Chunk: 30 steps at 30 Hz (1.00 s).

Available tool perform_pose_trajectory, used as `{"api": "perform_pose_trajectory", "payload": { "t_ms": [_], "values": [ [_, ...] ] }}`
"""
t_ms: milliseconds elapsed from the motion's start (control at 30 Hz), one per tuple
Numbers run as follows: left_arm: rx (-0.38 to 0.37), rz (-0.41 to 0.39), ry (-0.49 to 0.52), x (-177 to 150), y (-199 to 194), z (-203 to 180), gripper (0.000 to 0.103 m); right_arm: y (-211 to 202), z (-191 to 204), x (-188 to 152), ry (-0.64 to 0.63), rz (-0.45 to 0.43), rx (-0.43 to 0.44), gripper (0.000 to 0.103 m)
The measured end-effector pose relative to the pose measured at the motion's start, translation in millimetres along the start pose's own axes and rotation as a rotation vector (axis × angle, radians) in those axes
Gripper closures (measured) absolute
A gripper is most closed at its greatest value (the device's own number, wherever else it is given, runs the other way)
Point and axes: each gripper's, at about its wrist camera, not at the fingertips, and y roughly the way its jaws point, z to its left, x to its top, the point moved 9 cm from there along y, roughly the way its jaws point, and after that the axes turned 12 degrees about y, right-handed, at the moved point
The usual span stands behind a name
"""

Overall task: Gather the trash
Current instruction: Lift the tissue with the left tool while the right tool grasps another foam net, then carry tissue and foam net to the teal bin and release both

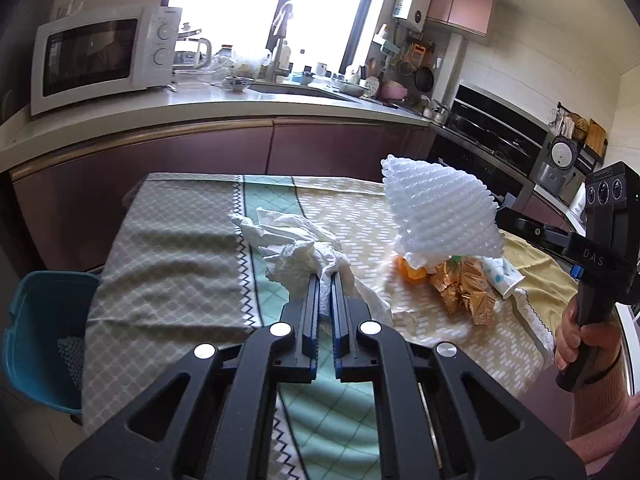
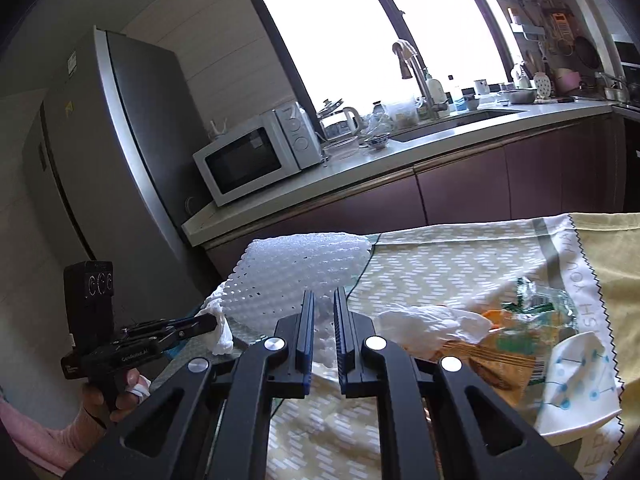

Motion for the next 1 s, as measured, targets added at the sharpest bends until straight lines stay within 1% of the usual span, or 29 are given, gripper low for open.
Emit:
{"api": "perform_pose_trajectory", "payload": {
  "t_ms": [300,433,533,733,867,1000],
  "values": [
    [0.203,-0.022,-0.097,-23,-66,104,0.097,81,79,-21,-0.079,0.139,0.151,0.094],
    [0.289,-0.016,-0.143,-39,-90,150,0.097,119,113,-33,-0.115,0.206,0.194,0.094],
    [0.336,-0.004,-0.184,-51,-102,182,0.097,143,137,-45,-0.150,0.251,0.212,0.094],
    [0.400,0.038,-0.257,-82,-109,231,0.097,189,172,-63,-0.195,0.320,0.220,0.094],
    [0.415,0.086,-0.295,-104,-99,254,0.097,221,185,-71,-0.200,0.361,0.206,0.094],
    [0.410,0.135,-0.326,-122,-82,271,0.097,251,195,-81,-0.225,0.401,0.180,0.094]
  ]
}}
